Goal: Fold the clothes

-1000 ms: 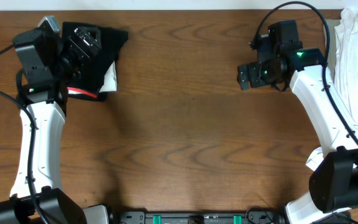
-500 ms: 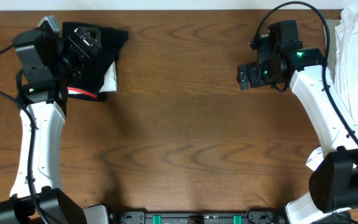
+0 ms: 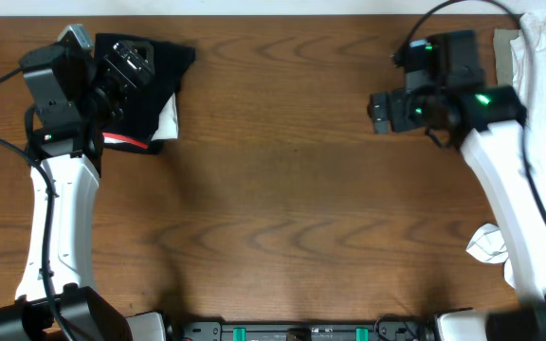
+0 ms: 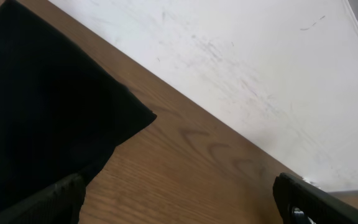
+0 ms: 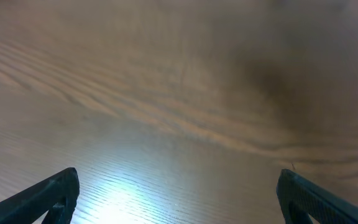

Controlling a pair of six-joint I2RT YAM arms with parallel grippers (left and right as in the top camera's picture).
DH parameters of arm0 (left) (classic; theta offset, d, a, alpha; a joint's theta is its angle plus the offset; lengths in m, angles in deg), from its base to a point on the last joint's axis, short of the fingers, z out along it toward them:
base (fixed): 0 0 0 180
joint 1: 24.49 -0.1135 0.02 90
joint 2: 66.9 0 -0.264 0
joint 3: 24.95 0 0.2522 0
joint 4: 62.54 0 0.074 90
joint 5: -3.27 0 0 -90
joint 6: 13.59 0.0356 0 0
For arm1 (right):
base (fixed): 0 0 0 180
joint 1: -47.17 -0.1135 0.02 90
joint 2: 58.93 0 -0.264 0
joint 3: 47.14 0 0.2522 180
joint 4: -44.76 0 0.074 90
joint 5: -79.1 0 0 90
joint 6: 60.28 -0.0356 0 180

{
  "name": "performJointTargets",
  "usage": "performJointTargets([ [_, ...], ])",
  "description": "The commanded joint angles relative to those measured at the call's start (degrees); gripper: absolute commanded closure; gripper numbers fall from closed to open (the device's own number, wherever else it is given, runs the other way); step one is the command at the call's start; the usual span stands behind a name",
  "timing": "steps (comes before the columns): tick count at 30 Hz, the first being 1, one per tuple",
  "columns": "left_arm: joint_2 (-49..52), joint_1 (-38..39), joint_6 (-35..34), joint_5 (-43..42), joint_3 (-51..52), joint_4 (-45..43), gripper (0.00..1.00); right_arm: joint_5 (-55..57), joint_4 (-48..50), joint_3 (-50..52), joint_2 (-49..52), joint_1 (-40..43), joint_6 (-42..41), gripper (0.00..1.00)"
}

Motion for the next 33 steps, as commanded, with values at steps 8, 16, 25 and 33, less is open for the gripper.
performJointTargets([
  [8, 0.5, 0.1, 0.4, 0.7, -0.7, 0.0, 0.02, 0.0, 0.0, 0.0, -21.6, -1.5, -0.8, 0.01],
  [16, 0.5, 0.1, 0.4, 0.7, -0.7, 0.0, 0.02, 0.0, -0.2, 0.0, -36.4, -1.5, -0.8, 0.01],
  [25, 0.5, 0.1, 0.4, 0.7, -0.7, 0.0, 0.02, 0.0, -2.9, 0.0, -51.6, -1.4, -0.8, 0.01],
  [33, 0.5, 0.1, 0.4, 0.7, -0.7, 0.0, 0.02, -0.2, -11.1, 0.0, -60.2, -0.9, -0.8, 0.01],
])
